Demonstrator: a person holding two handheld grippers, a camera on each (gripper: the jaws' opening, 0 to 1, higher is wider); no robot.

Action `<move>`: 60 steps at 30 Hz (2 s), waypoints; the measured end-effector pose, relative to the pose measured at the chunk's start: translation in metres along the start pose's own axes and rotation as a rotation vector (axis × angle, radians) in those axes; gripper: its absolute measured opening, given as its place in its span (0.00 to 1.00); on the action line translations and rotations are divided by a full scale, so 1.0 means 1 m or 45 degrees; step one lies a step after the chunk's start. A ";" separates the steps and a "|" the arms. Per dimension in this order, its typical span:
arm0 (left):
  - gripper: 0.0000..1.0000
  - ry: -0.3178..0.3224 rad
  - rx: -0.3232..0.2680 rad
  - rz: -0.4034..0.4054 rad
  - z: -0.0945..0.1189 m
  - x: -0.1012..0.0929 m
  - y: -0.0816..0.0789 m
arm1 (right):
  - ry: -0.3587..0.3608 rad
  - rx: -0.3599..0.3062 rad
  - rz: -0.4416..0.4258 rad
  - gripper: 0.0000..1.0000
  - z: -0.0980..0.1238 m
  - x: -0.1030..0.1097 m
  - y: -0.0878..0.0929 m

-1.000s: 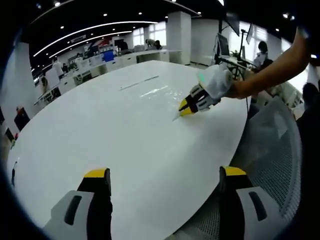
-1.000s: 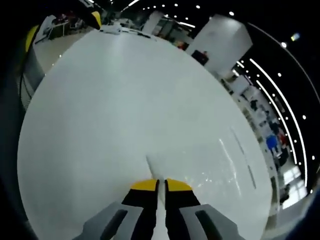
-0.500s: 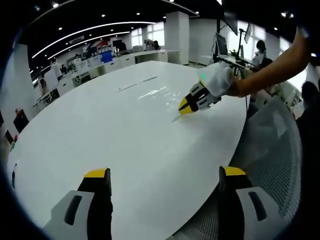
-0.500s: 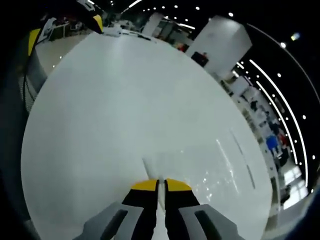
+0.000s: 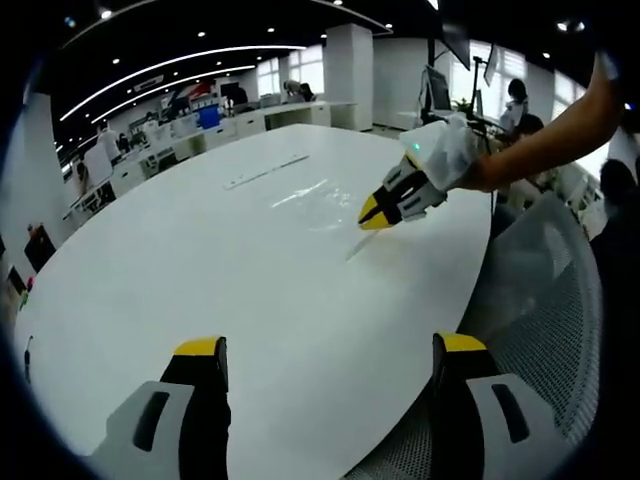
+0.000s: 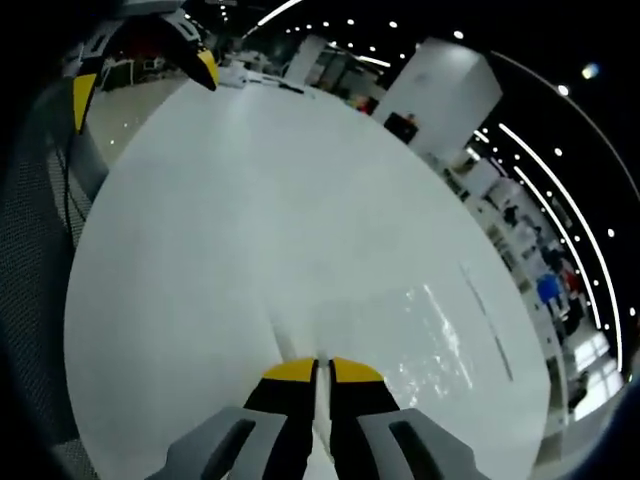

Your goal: Open the resealable bag by pulling the two sides of the seal apart until the entire bag opening is separated and visibly accessible.

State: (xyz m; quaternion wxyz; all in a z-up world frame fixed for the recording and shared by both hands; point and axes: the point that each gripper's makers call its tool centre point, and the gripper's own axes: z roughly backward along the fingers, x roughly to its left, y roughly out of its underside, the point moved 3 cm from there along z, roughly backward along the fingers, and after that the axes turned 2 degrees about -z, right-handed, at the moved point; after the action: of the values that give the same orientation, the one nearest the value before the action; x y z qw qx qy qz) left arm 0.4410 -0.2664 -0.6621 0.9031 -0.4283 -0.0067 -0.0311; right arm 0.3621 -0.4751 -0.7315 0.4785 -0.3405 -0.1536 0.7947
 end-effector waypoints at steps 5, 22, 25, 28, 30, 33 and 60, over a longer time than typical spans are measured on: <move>0.83 0.010 0.006 -0.036 -0.003 -0.003 -0.002 | -0.041 -0.026 0.005 0.00 0.008 0.008 -0.007; 0.81 0.071 -0.012 -0.191 -0.013 -0.019 -0.023 | -0.110 -0.105 0.057 0.00 0.037 0.032 -0.027; 0.81 0.082 -0.030 -0.173 -0.016 -0.021 -0.028 | -0.121 -0.114 0.116 0.00 0.043 0.038 -0.030; 0.80 0.102 -0.060 -0.146 -0.017 -0.023 -0.032 | -0.131 -0.131 0.131 0.00 0.049 0.043 -0.036; 0.79 0.106 -0.060 -0.151 -0.018 -0.024 -0.033 | -0.136 -0.139 0.137 0.00 0.053 0.045 -0.038; 0.77 0.115 -0.060 -0.178 -0.020 -0.026 -0.035 | -0.146 -0.149 0.136 0.00 0.057 0.049 -0.041; 0.60 0.199 0.029 -0.784 -0.032 -0.064 -0.040 | -0.261 -0.233 0.111 0.00 0.075 0.099 -0.069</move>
State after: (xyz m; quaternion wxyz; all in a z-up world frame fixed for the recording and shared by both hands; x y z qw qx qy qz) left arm 0.3746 -0.3133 -0.6543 0.8537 -0.3924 -0.0671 -0.3357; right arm 0.3252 -0.3494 -0.6767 0.3922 -0.3062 -0.2584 0.8281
